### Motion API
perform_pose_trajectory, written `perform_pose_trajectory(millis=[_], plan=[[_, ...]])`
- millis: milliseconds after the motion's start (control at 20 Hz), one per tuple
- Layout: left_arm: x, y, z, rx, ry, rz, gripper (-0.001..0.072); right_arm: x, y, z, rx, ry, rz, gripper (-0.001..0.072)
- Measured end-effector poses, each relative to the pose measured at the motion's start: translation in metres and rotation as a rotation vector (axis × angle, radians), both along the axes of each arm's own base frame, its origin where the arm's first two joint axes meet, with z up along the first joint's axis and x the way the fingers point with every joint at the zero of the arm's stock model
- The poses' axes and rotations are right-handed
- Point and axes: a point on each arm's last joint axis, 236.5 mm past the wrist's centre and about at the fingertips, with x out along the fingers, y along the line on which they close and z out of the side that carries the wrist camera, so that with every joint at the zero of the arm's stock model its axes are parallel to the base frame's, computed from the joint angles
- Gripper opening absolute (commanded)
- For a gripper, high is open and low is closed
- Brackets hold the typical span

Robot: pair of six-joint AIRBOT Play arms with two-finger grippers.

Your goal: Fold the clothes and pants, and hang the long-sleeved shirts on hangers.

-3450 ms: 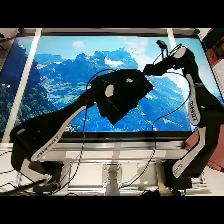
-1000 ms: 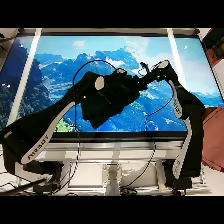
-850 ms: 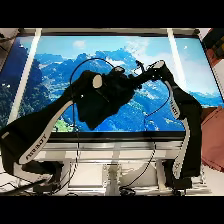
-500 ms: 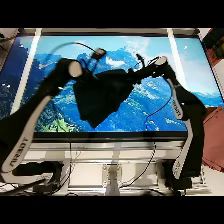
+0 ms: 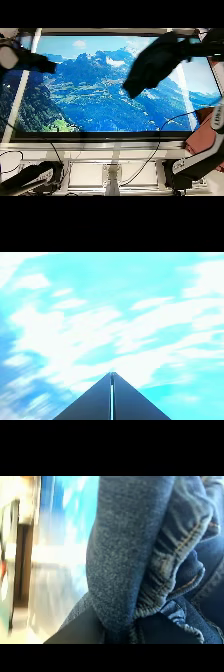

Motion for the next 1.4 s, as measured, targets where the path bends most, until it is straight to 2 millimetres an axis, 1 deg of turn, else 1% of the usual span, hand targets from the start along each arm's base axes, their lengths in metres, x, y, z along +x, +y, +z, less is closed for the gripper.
perform_pose_trajectory(millis=[100,200,250,350,400,450,550,650,750,800,850,900,950,1000,1200,1250,1300,1350,1400], plan=[[-0.009,0.043,0.006,0.047,0.007,0.100,0.0026,-0.022,-0.059,0.028,-0.064,-0.004,-0.148,0.0029],[-0.020,0.076,0.006,0.075,0.030,0.181,0.0026,-0.054,-0.119,0.043,-0.158,0.033,-0.307,0.0029],[-0.025,0.089,0.006,0.083,0.041,0.216,0.0026,-0.073,-0.146,0.045,-0.208,0.068,-0.382,0.0029],[-0.032,0.107,0.005,0.090,0.055,0.261,0.0026,-0.119,-0.201,0.045,-0.300,0.171,-0.547,0.0029],[-0.034,0.112,0.005,0.093,0.060,0.275,0.0026,-0.144,-0.224,0.042,-0.337,0.231,-0.622,0.0029],[-0.036,0.116,0.005,0.094,0.063,0.286,0.0026,-0.171,-0.245,0.038,-0.370,0.303,-0.694,0.0029],[-0.038,0.120,0.004,0.090,0.069,0.298,0.0026,-0.227,-0.276,0.023,-0.422,0.473,-0.807,0.0029],[-0.039,0.118,0.001,0.074,0.077,0.298,0.0026,-0.270,-0.294,0.013,-0.449,0.598,-0.889,0.0029],[-0.039,0.115,-0.001,0.057,0.083,0.295,0.0026,-0.302,-0.307,0.006,-0.474,0.693,-0.953,0.0029],[-0.039,0.114,-0.001,0.052,0.084,0.293,0.0026,-0.314,-0.312,0.004,-0.487,0.730,-0.979,0.0034],[-0.039,0.114,-0.002,0.048,0.085,0.293,0.0026,-0.326,-0.317,0.003,-0.506,0.763,-1.004,0.0127],[-0.039,0.113,-0.002,0.046,0.086,0.292,0.0026,-0.333,-0.322,0.002,-0.521,0.781,-1.028,0.0413],[-0.039,0.113,-0.002,0.043,0.086,0.291,0.0026,-0.338,-0.328,0.003,-0.542,0.787,-1.049,0.0720],[-0.039,0.113,-0.002,0.042,0.087,0.291,0.0026,-0.341,-0.332,0.004,-0.557,0.788,-1.066,0.0697],[-0.039,0.111,-0.003,0.036,0.087,0.288,0.0026,-0.348,-0.342,0.005,-0.590,0.791,-1.100,0.0696],[-0.039,0.111,-0.003,0.036,0.087,0.288,0.0026,-0.347,-0.344,0.006,-0.594,0.787,-1.104,0.0668],[-0.039,0.111,-0.003,0.036,0.087,0.288,0.0026,-0.346,-0.347,0.007,-0.601,0.774,-1.110,0.0596],[-0.039,0.111,-0.003,0.036,0.087,0.288,0.0026,-0.342,-0.349,0.008,-0.608,0.757,-1.113,0.0545],[-0.039,0.111,-0.003,0.036,0.087,0.288,0.0026,-0.337,-0.351,0.009,-0.620,0.734,-1.103,0.0531]])
